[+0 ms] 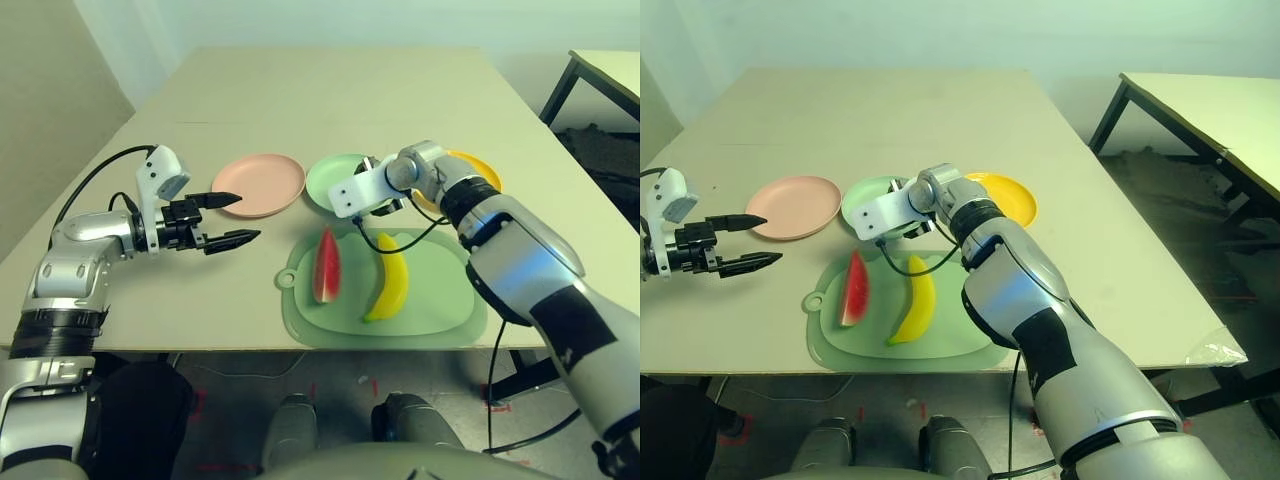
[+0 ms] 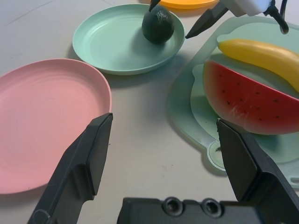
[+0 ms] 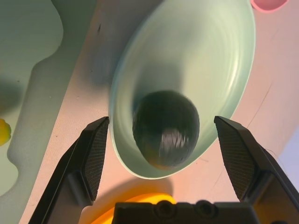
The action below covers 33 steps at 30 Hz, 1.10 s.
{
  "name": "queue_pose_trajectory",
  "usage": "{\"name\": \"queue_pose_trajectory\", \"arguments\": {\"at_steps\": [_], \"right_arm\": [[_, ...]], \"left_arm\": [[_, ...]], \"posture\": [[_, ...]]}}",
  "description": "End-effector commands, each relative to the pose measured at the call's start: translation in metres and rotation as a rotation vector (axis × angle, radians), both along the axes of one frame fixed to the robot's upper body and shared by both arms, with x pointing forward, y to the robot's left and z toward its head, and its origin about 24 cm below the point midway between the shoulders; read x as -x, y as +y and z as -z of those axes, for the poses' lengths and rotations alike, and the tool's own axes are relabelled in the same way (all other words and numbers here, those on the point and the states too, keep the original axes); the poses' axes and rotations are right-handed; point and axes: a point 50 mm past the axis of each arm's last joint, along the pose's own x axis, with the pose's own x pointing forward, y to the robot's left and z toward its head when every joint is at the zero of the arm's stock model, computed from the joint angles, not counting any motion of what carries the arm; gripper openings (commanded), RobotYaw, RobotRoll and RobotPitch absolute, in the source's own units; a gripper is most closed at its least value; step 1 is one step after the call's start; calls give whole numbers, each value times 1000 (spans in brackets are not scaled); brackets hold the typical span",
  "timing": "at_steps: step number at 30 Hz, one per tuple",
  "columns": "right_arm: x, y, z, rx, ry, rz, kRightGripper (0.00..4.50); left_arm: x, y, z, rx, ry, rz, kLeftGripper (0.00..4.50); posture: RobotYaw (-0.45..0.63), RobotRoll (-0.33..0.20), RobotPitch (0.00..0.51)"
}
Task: Place the fruits into color-matched plates.
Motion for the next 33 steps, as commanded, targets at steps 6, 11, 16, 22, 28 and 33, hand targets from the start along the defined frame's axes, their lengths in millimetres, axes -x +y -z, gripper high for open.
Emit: {"name": "queue_pose_trajectory", "arguments": {"at_steps": [6,11,16,22,28,33], "right_arm": [[3,-10,-62,35,-40,-221,4472],[14,-42,-85,208,-7,-368,4472],[32,-60,-83,334,86,-531,4472],[59,-55,-55,316,216,-663,4472],[73,-40,-35,323,257,-728,4472],[75,-30,-19,328,283,-733,4472]], "left_arm": [[2,0,-7,0,-17,96,4500],[7,-3,-13,16,-27,219,4500],[10,-9,-14,3,-22,338,4500],[13,-17,-8,-38,19,424,4500],[13,-17,-10,-44,12,424,4500],[16,-15,-11,-21,4,401,4500]], "posture": [[98,0,0],[79,0,0],[71,0,0],[69,0,0],[86,0,0],[104,0,0]]}}
